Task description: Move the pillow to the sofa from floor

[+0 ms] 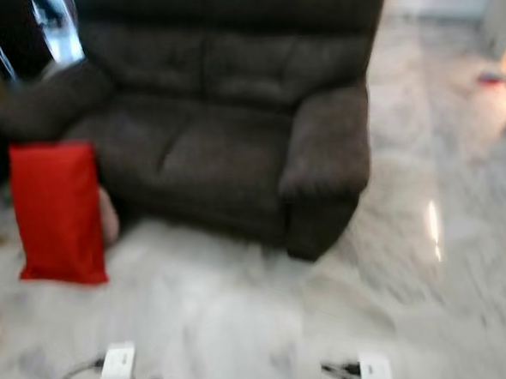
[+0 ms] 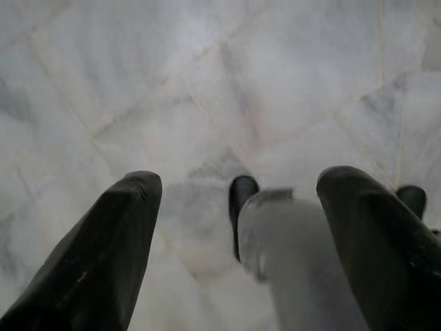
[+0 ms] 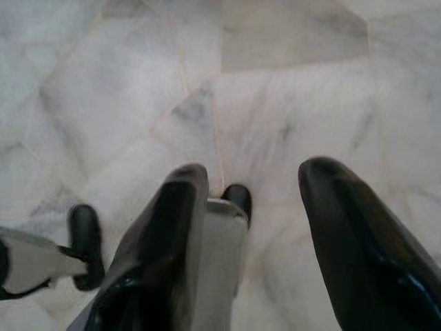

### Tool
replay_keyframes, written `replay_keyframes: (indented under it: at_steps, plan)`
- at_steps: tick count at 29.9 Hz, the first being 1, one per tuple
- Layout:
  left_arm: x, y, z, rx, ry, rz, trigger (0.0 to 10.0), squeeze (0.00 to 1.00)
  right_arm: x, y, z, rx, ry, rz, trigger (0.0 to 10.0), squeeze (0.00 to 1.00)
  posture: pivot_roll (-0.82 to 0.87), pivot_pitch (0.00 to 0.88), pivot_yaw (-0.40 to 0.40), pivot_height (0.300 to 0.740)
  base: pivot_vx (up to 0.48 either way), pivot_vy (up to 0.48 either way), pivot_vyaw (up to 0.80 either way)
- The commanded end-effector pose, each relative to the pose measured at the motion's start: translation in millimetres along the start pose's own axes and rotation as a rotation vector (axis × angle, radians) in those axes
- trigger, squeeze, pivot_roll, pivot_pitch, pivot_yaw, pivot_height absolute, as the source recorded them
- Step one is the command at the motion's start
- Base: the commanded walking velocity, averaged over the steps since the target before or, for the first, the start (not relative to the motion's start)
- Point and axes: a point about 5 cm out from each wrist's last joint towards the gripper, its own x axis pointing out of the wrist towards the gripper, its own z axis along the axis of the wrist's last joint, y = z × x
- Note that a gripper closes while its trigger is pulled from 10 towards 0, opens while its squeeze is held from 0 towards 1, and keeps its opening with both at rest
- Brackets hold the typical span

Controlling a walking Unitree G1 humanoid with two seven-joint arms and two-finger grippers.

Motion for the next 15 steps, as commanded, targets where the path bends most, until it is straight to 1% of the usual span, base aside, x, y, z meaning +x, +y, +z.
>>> replay_keyframes:
  at_steps: [1,15]
  plan:
    - [-1.7,6.7,-7.0,-0.001,0.024,0.02,10.0,0.0,1.8,7.7,2.8,0.005,-0.01,0.02,10.0,0.0,0.08,0.061,-0.027,0.74,0.0,0.48,0.0]
    - [-1.4,6.1,-6.1,-0.003,0.022,0.021,10.0,0.0,2.0,7.6,3.5,0.008,-0.01,0.017,10.0,0.0,0.08,0.059,-0.027,0.74,0.0,0.48,0.0]
